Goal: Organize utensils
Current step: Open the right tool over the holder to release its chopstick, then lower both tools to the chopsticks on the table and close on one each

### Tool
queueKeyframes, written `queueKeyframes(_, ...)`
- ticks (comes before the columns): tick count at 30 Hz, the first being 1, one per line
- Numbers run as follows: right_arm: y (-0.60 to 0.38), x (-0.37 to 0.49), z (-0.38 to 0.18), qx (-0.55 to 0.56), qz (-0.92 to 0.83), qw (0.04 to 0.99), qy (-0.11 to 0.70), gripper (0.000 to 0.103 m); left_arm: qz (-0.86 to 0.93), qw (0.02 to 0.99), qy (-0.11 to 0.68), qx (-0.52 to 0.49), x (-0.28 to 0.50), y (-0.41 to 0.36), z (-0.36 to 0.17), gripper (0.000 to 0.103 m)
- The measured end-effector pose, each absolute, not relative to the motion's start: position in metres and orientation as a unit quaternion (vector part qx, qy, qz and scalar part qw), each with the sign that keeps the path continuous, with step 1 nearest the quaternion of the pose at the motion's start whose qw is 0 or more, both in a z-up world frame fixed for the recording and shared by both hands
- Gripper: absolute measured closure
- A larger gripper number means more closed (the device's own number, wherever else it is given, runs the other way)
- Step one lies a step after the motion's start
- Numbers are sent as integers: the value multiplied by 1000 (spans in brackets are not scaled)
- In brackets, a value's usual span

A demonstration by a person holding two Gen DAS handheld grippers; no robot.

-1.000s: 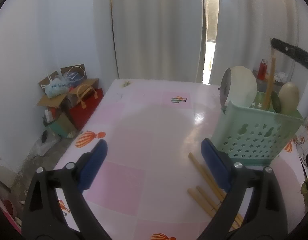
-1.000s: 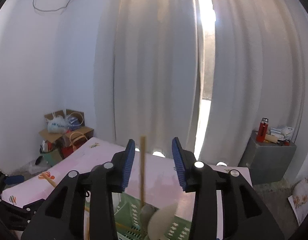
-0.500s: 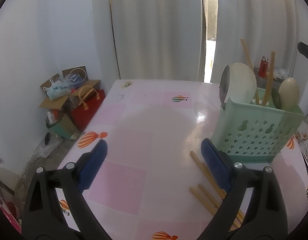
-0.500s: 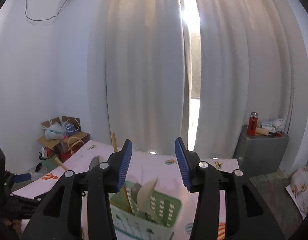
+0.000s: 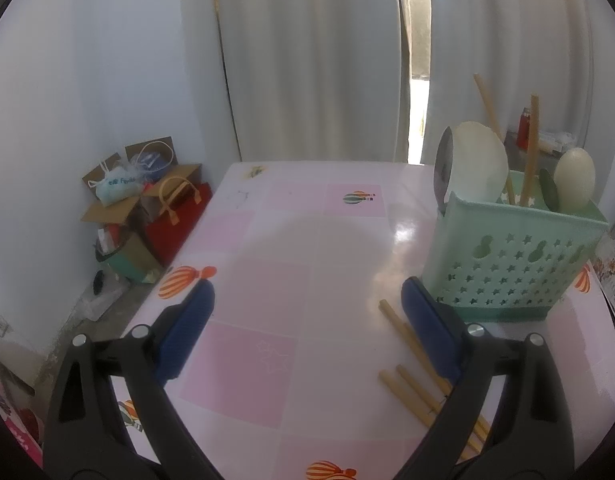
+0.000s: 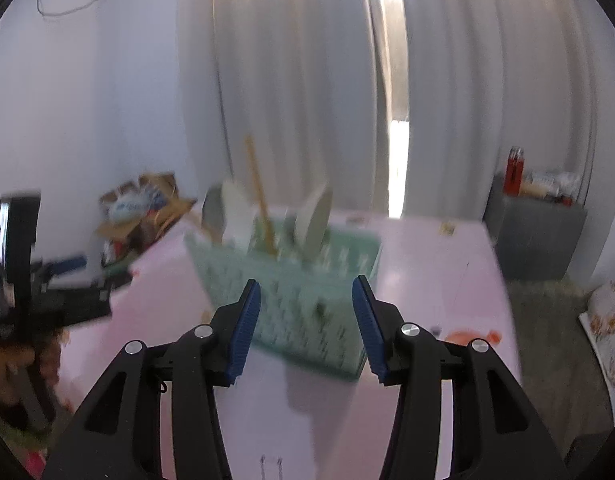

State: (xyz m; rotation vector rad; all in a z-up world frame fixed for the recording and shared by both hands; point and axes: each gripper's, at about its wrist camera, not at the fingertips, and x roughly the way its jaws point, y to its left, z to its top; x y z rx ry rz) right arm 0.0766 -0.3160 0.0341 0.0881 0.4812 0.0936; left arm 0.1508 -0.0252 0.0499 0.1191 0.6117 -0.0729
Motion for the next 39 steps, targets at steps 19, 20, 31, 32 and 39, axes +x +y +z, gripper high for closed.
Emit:
queueKeyframes(19,-295,74,-35,92,104,914,380,55,-105,940,323,38,138,-8,33,13)
queueKeyframes(20,-295,73,-36,99,110,912,382,55,-121,935,331,29,134,-5,28,13)
queueKeyframes(31,-294,73,-52,124,113,902,399,55,-233,880,413,33,101,-35,-32,54)
queueKeyframes(32,-295,72,-52,126,113,901,399,55,-234,878,415,39,100,-39,-35,60)
queueKeyframes(39,-297,74,-55,136,122,899,398,55,-222,873,429,58,103,-49,-44,83)
